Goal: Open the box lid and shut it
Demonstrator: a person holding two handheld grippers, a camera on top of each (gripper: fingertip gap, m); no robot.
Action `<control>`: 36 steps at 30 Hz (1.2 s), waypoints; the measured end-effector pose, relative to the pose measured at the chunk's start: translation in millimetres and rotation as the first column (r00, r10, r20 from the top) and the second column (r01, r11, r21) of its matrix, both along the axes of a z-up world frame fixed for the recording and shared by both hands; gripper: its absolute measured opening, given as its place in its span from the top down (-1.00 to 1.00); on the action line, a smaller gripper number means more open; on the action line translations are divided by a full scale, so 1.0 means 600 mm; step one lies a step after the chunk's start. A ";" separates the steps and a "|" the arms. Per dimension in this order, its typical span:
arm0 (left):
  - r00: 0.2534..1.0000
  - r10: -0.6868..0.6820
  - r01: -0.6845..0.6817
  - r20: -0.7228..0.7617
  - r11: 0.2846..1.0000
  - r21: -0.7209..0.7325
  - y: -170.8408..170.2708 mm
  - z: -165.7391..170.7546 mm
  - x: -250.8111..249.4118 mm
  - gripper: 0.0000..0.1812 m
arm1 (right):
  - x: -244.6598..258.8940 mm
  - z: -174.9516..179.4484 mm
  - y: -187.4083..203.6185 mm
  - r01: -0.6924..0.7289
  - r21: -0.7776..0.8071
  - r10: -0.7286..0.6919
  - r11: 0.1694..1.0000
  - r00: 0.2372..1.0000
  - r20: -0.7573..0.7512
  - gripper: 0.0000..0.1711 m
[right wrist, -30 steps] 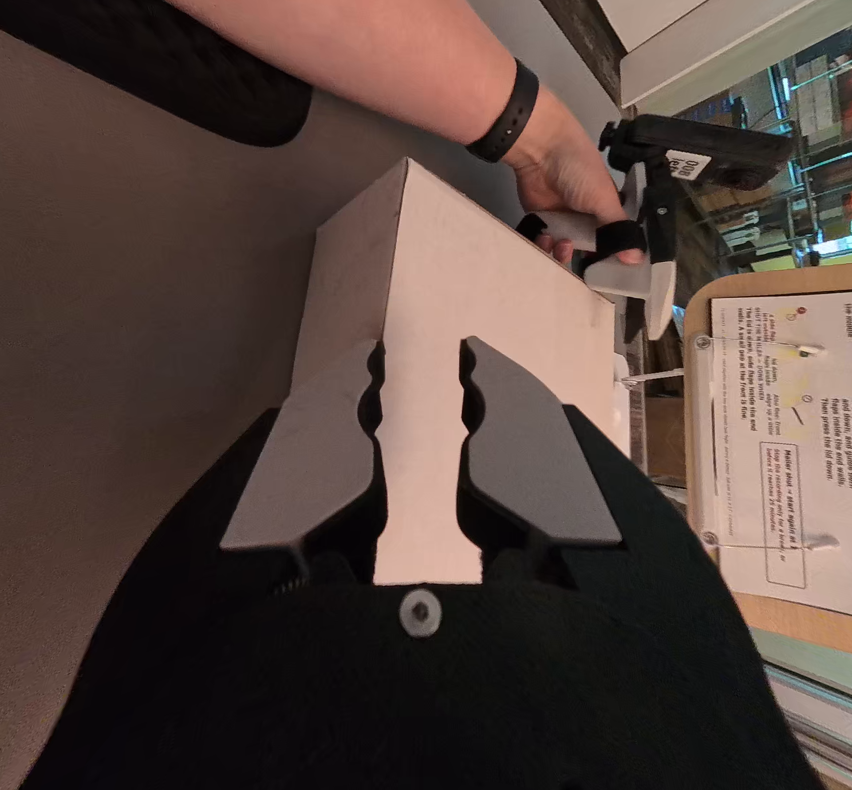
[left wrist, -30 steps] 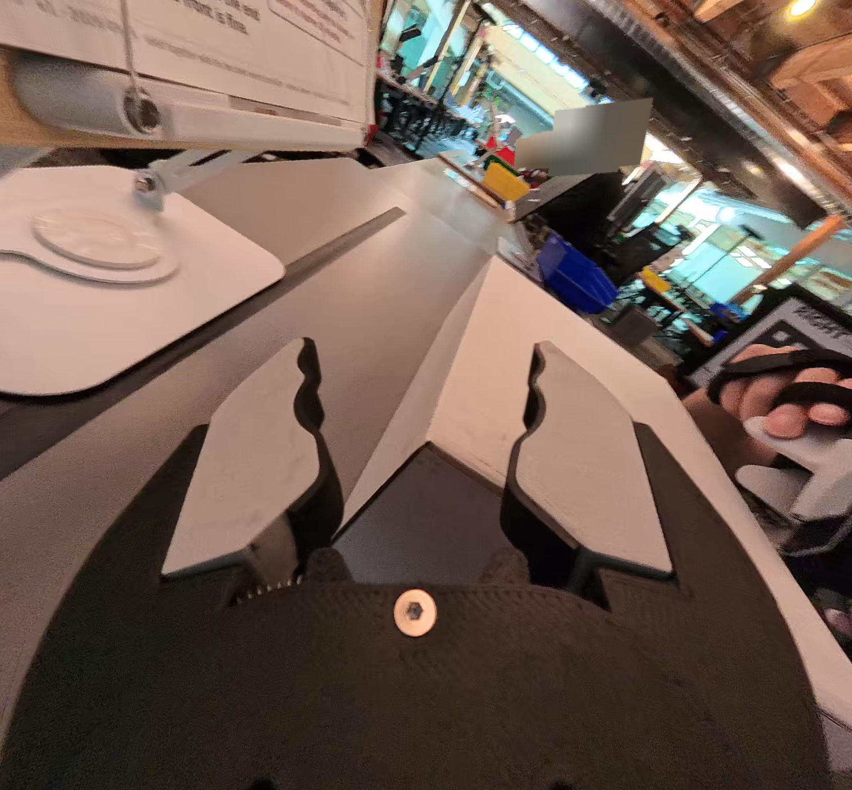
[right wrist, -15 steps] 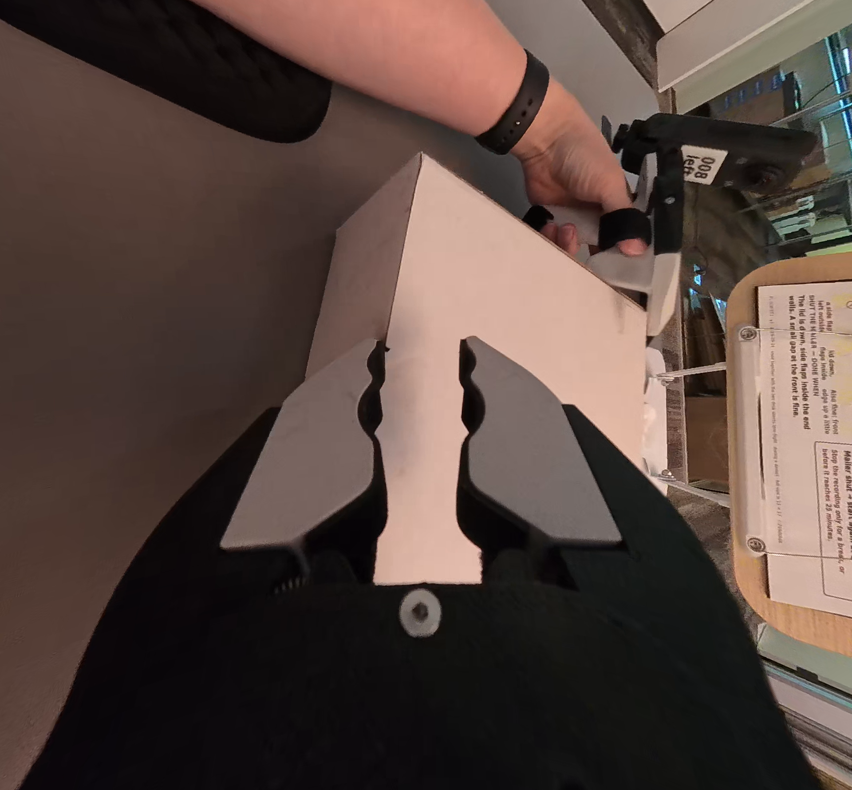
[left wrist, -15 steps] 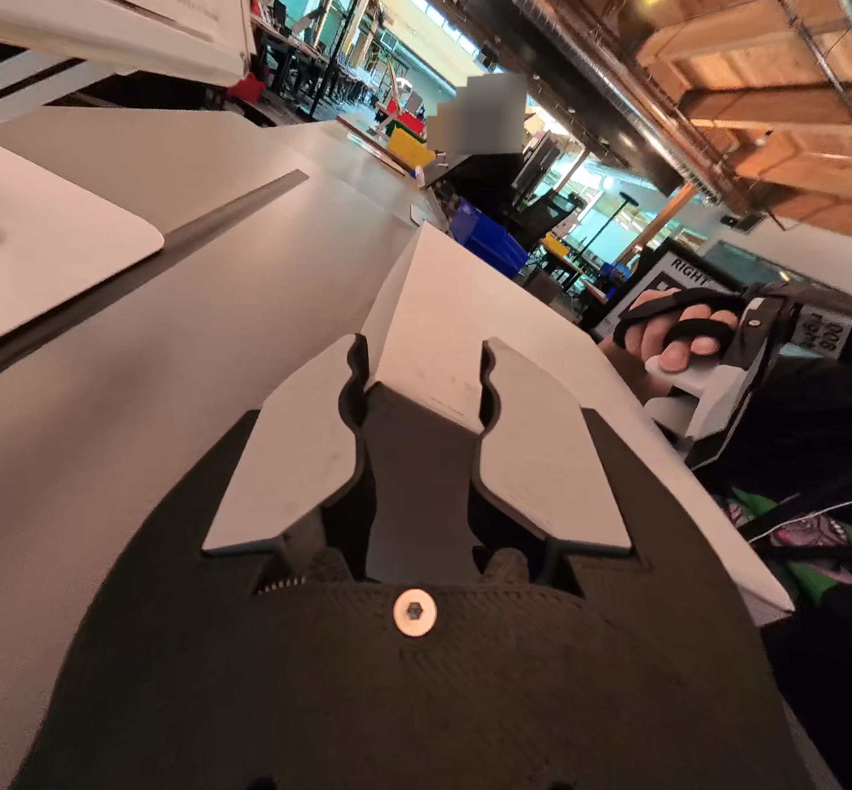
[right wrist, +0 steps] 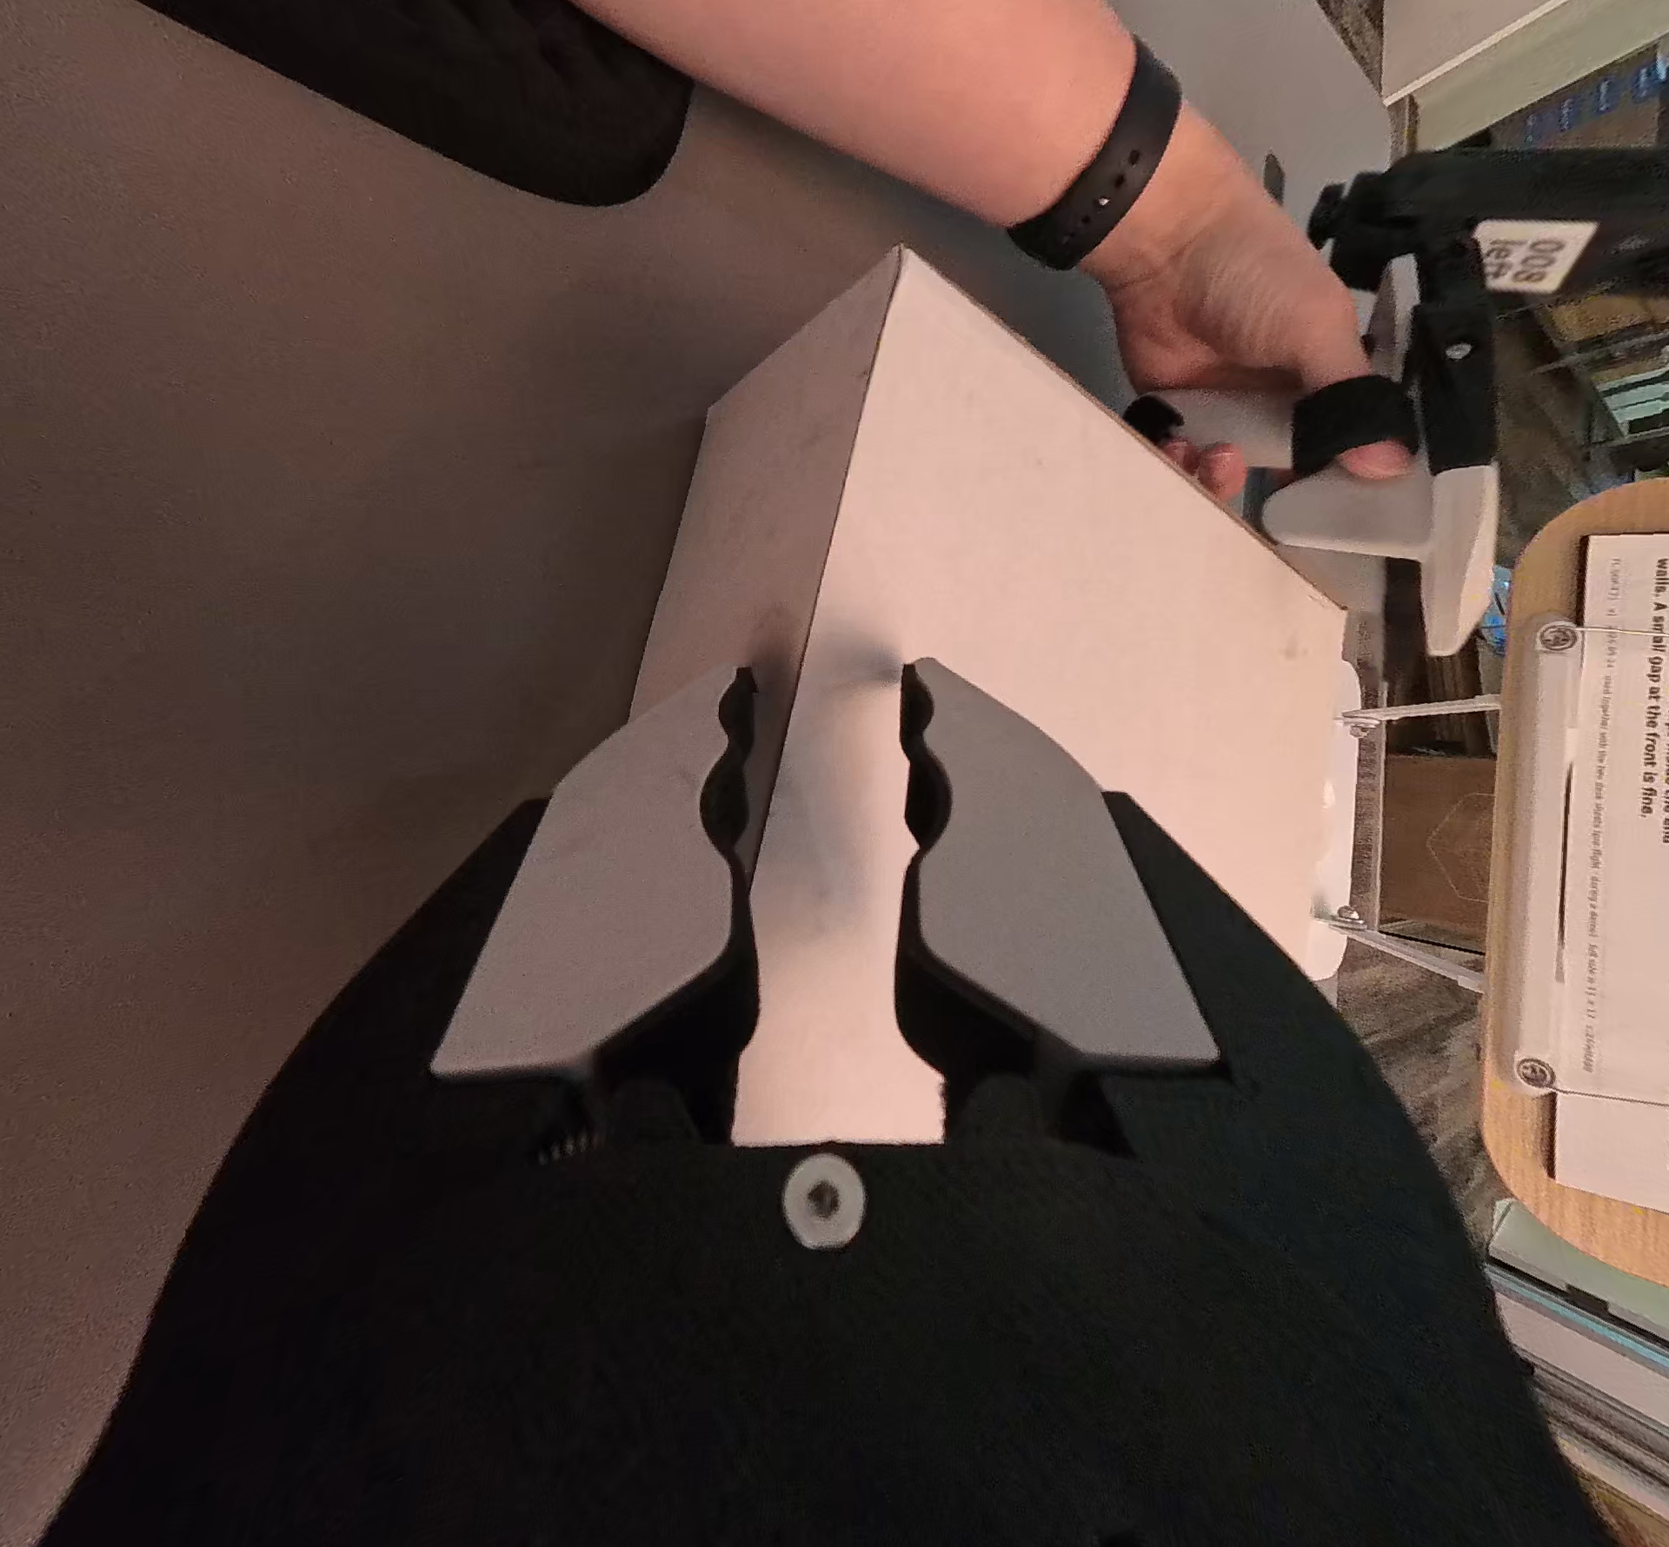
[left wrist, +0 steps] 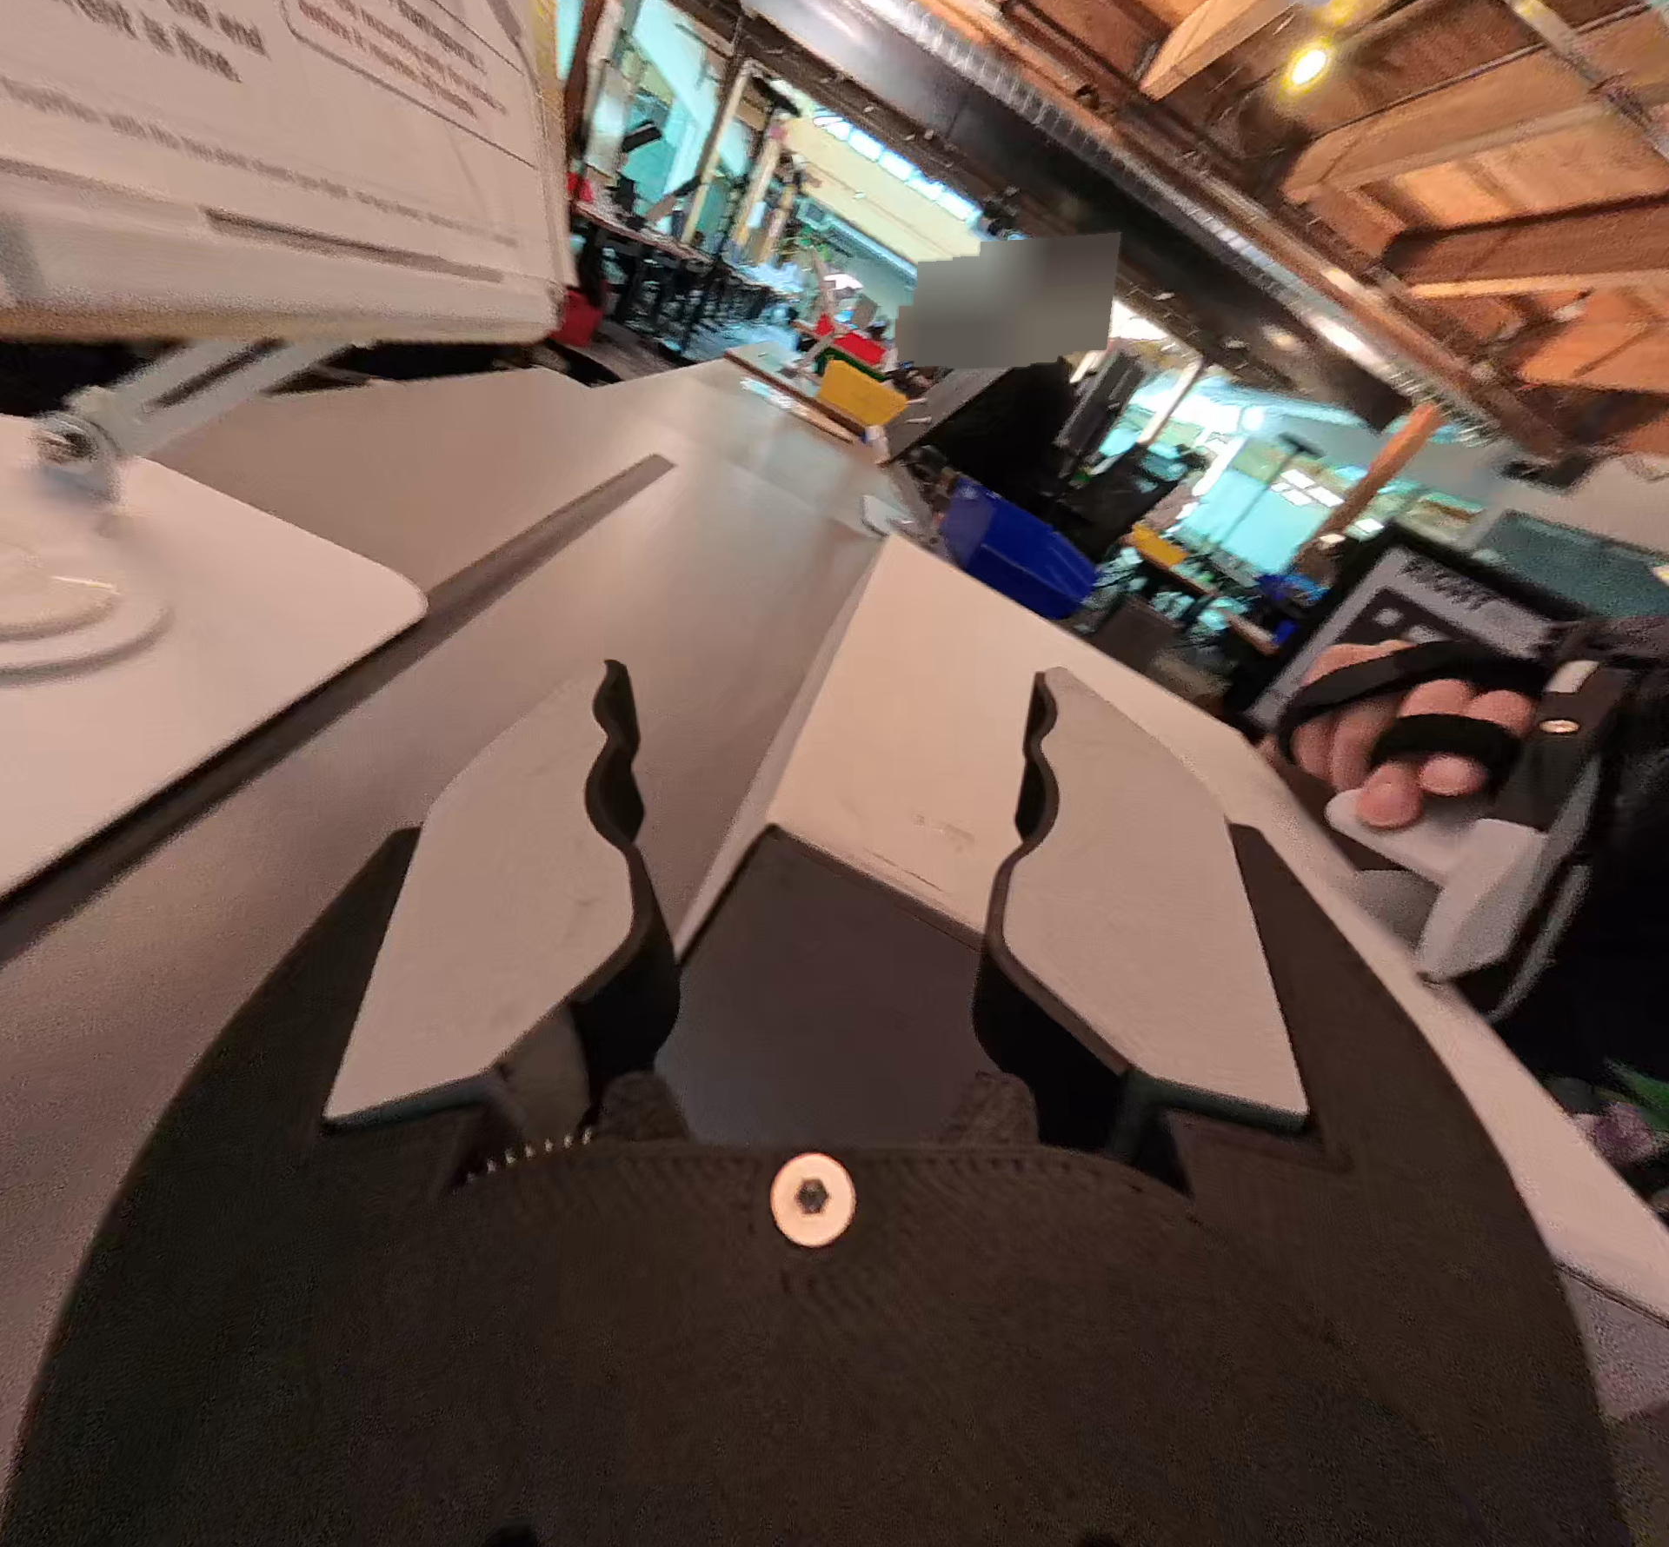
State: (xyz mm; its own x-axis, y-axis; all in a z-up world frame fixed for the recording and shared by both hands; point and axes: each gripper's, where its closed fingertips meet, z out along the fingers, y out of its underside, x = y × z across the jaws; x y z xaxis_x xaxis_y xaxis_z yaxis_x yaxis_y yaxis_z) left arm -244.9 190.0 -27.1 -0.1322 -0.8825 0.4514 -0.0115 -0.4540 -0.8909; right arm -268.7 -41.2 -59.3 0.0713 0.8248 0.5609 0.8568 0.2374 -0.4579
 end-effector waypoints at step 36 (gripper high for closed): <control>0.922 -0.362 0.341 -0.135 0.927 -0.158 -0.035 -0.050 -0.007 0.64 | 0.014 0.051 0.004 -0.003 0.095 0.007 0.995 0.999 -0.041 0.58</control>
